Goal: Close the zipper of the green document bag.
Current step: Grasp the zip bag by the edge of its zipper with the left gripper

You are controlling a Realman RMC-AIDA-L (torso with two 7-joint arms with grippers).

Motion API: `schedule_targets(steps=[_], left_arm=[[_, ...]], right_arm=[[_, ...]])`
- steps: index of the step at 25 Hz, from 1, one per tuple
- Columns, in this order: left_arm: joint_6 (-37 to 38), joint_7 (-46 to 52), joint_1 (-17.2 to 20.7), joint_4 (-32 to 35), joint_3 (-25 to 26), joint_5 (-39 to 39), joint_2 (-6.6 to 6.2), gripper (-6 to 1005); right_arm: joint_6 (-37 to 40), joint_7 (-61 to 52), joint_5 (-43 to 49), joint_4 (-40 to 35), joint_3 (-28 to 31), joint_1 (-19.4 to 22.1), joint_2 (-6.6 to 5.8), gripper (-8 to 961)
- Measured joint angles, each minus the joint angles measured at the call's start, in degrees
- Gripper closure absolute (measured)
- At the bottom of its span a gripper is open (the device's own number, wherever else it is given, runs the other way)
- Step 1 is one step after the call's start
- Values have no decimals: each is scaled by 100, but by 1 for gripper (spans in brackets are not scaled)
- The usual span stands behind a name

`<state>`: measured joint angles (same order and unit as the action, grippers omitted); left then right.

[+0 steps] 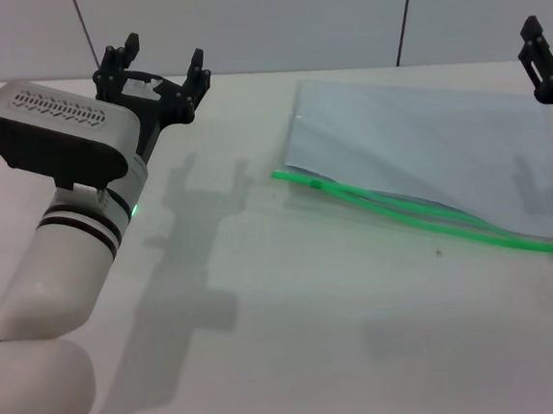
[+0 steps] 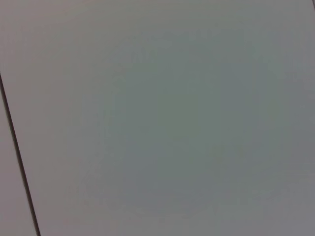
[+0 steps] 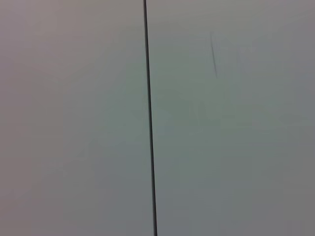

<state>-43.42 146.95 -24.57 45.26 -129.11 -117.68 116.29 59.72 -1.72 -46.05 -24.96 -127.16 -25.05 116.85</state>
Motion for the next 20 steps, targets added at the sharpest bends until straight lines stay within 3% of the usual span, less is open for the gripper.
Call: schedule_targets(steps=[20], left_arm=[[202,0,-10,35,43,8,-3,205]], right_arm=[[-33,-4,0,3,-1,-9,-12,340]])
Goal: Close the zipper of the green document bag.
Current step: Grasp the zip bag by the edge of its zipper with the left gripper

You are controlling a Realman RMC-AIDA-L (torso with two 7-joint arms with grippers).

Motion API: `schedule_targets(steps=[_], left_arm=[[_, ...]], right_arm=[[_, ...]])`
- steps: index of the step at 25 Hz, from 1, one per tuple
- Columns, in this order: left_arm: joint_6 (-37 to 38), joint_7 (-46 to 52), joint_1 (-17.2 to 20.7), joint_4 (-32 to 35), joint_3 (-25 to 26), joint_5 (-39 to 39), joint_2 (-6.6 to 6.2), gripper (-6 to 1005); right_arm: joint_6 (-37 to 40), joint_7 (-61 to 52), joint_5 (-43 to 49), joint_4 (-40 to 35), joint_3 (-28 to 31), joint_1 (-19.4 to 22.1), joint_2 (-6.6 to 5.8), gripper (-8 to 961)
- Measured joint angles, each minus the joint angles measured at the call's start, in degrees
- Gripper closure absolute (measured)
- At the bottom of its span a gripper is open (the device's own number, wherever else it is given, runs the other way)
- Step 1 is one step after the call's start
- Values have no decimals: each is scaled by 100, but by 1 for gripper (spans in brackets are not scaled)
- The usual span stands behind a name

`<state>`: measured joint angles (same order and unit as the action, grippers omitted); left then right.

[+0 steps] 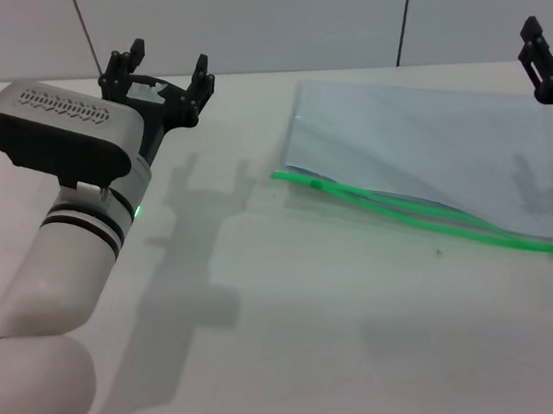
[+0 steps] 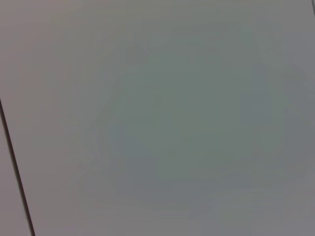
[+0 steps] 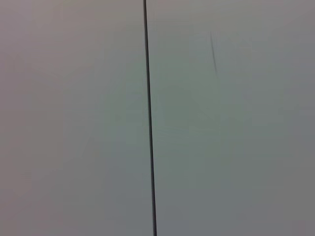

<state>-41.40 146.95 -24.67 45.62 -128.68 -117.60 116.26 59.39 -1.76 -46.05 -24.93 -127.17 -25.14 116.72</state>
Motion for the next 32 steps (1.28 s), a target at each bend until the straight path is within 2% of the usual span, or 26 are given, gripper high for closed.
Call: schedule_targets(steps=[5,8,10,16,20,24,27,29,32], left_arm=[[140,-2,-32,29,-30,-14,-7,205],[586,-77,-73,231,-18,-60,-53,205],[1023,-221,-65,537,16,-81,-146,205],[2691,-797,226,1890,386,-87,-579,204],[3743,-1390,464,2515,848,-88,-707,204],[5285,-2060,523,2918,1493,-144,-701,204],[6340,-2369,505,3122,1899,-600,-644,204],[6784,-2390,473,3194,2070,-1000,-571,204],[7383,-2375,349,3240,2362,-1975,-285,204]], right_arm=[[-5,0,0,24,0,0,0,341],[-7,0,0,85,0,0,-1,341],[-8,0,0,96,0,0,-1,341],[-8,0,0,103,0,1,-1,342],[-7,-31,0,114,0,1,0,342],[-7,-81,0,146,0,1,0,342],[-7,-83,0,147,0,0,-1,342],[-7,-84,0,147,0,-4,0,343],[-8,-85,0,150,0,-20,-1,343]])
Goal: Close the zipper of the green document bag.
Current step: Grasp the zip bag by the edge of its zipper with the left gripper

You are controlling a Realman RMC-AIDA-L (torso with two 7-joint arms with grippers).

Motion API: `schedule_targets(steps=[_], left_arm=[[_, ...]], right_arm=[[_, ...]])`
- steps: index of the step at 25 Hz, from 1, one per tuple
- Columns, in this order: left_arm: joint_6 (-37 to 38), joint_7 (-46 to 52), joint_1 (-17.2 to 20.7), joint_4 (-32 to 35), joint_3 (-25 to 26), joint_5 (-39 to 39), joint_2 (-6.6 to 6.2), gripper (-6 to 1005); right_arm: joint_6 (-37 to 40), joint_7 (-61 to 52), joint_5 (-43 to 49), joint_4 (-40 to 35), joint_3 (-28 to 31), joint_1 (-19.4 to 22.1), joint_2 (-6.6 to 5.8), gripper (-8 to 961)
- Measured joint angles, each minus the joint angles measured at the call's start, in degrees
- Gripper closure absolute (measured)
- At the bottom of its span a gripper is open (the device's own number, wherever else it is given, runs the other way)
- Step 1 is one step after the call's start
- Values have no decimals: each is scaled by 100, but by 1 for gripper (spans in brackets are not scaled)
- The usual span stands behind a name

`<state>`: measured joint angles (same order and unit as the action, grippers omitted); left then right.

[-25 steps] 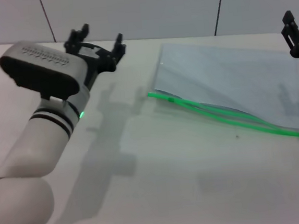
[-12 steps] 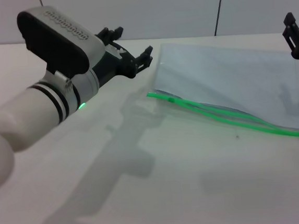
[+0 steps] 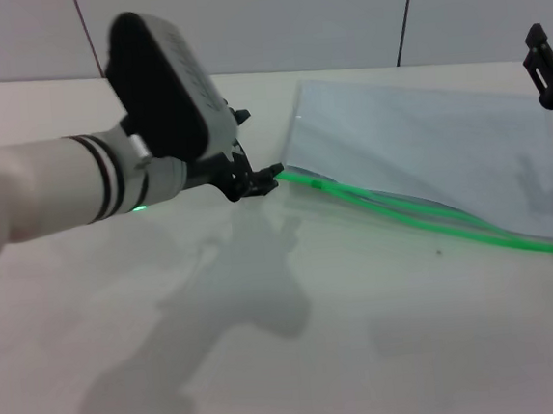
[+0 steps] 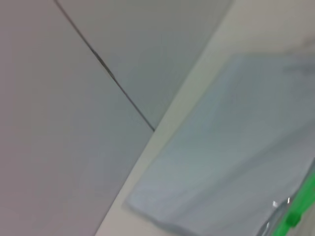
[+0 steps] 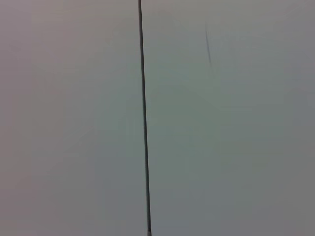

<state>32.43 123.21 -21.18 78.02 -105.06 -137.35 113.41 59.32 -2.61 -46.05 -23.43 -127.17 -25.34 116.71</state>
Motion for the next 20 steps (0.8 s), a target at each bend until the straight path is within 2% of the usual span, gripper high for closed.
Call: schedule_targets(steps=[3,4,7,13,20], left_arm=[[202,101,-95,2,94,-1005,255,204],[233,171,-135,1,76,-1273,290,204],[283,326,-277,-5,-1,-1620,284,205],[327,313,-385,-102,-197,-1801,283,205],[271,334,-659,-548,-530,-1835,295,205]], right_arm=[[-40,-2,0,5,0,-29,0,343],[-79,-2,0,4,0,-39,0,343],[-156,-7,0,-2,0,-62,0,343],[-163,-34,0,-2,0,-89,0,344],[-166,-108,0,6,-25,-114,1,344]])
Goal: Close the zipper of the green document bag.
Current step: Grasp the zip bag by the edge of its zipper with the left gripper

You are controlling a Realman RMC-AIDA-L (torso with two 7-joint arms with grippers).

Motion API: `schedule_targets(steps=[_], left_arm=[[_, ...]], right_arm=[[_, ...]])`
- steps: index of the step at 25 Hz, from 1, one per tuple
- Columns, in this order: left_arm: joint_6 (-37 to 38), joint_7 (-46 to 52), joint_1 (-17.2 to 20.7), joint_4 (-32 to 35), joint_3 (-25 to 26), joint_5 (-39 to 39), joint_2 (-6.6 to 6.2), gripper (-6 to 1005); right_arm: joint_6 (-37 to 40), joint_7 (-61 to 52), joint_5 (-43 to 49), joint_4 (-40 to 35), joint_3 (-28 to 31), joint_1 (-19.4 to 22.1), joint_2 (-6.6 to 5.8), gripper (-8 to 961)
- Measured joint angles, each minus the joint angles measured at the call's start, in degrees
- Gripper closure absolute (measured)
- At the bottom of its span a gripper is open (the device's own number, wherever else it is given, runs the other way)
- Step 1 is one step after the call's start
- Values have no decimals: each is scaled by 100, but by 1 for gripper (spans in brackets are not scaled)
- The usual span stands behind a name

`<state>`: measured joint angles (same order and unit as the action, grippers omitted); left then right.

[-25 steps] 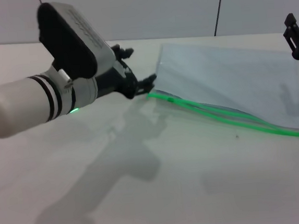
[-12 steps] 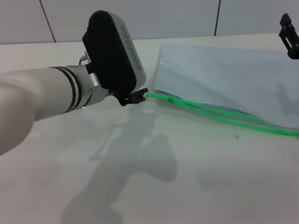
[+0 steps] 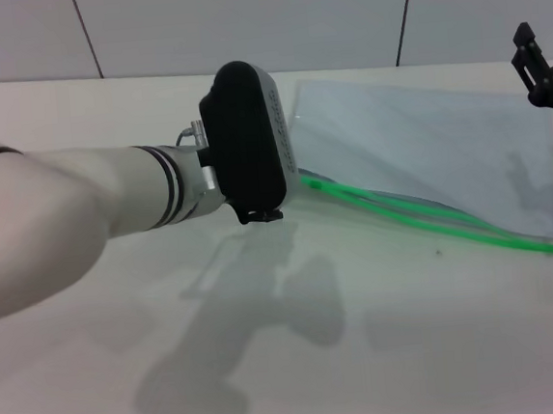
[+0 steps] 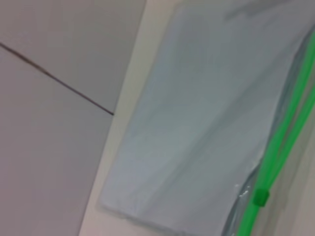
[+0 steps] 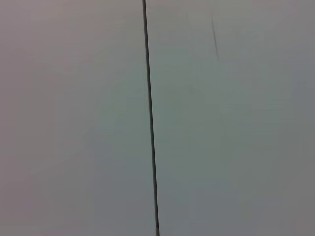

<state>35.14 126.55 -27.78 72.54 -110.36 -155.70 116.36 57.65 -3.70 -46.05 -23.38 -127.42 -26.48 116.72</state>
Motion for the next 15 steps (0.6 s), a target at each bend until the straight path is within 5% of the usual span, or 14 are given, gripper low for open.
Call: schedule_targets(steps=[15], left_arm=[[-841,-137,-271,-719,-191,-4,17,207]], right_arm=[[0,0,0,0,-29,-53,0,345]])
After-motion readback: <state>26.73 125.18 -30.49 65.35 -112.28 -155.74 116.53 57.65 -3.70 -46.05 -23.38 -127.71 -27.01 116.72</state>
